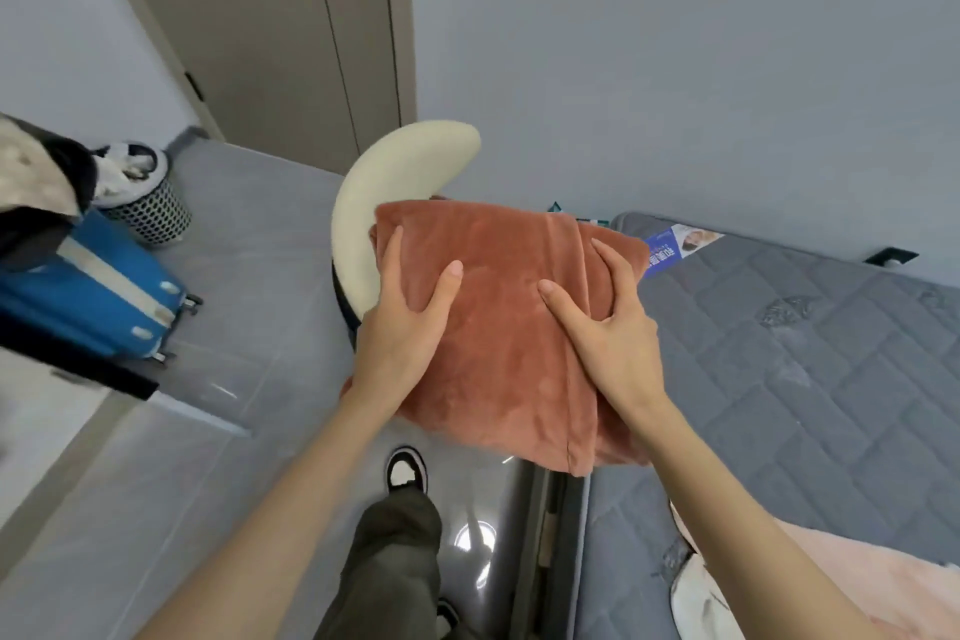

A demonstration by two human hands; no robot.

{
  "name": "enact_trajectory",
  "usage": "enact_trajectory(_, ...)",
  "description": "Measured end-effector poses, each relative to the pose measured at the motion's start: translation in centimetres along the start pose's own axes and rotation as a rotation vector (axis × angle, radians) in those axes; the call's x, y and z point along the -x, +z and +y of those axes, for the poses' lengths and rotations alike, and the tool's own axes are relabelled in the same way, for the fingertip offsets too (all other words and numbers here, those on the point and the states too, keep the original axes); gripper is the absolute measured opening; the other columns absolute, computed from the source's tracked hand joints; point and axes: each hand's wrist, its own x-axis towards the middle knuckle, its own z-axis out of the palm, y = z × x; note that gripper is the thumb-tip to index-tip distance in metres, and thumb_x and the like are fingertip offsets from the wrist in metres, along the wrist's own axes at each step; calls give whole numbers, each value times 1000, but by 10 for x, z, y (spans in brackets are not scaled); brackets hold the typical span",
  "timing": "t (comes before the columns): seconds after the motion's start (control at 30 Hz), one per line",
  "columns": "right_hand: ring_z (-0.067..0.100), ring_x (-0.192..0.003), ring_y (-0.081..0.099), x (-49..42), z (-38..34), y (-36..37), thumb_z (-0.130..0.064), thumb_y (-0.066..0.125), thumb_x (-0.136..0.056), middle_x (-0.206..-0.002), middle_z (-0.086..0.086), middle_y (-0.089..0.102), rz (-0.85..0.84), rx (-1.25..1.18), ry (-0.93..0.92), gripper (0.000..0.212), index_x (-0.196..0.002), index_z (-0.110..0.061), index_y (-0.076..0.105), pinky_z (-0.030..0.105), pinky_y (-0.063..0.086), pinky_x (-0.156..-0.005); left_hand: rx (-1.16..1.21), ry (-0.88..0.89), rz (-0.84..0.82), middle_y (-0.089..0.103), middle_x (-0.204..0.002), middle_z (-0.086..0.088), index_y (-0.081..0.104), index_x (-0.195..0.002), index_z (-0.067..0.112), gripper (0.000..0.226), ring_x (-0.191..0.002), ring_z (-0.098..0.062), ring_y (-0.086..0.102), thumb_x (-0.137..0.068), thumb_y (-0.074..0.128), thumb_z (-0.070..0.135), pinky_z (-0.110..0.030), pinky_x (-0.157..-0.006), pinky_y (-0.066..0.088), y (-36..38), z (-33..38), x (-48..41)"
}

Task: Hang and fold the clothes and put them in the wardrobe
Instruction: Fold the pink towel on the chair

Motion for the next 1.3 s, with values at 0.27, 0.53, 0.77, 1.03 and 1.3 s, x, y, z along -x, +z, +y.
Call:
enact_trajectory(0.27,13,-106,61,98,-65,30,-81,58,-68,-116,-21,60,-300,30,-189,71,-130,-55,34,35,48,-91,5,-66,168,35,-139,32,10,-139,60,68,-132,-14,42,-81,41,77,-28,-102,31,-116,-23,121)
enact_trajectory(0.53,13,-108,57,188,-152,98,-79,56,-70,-111,-30,52,-581,10,-425,67,-128,-59,30,29,41,-86,28,-151,449,40,-144,22,13,-143,54,67,-132,-13,43,-85,43,71,-32,-106,32,-249,-43,215)
enact_trajectory(0.77,22,-116,55,285,-256,168,-77,57,-72,-117,-20,55,-775,-50,-611,68,-131,-57,29,34,43,-92,10,-119,681,42,-140,27,19,-142,55,64,-130,-8,44,-85,45,70,-32,-110,32,-391,-49,296)
enact_trajectory(1.03,16,-110,57,391,-401,227,-79,59,-69,-126,-15,57,-865,-191,-841,74,-134,-54,32,36,46,-95,-82,-56,879,47,-133,24,14,-138,61,64,-123,-17,52,-81,40,78,-45,-106,39,-554,-26,375)
enact_trajectory(1.3,15,-124,49,431,-545,259,-73,63,-70,-134,-16,51,-853,-343,-993,72,-134,-50,39,42,39,-107,-69,97,989,51,-130,20,21,-136,57,66,-117,-18,55,-78,43,78,-47,-103,42,-684,31,385)
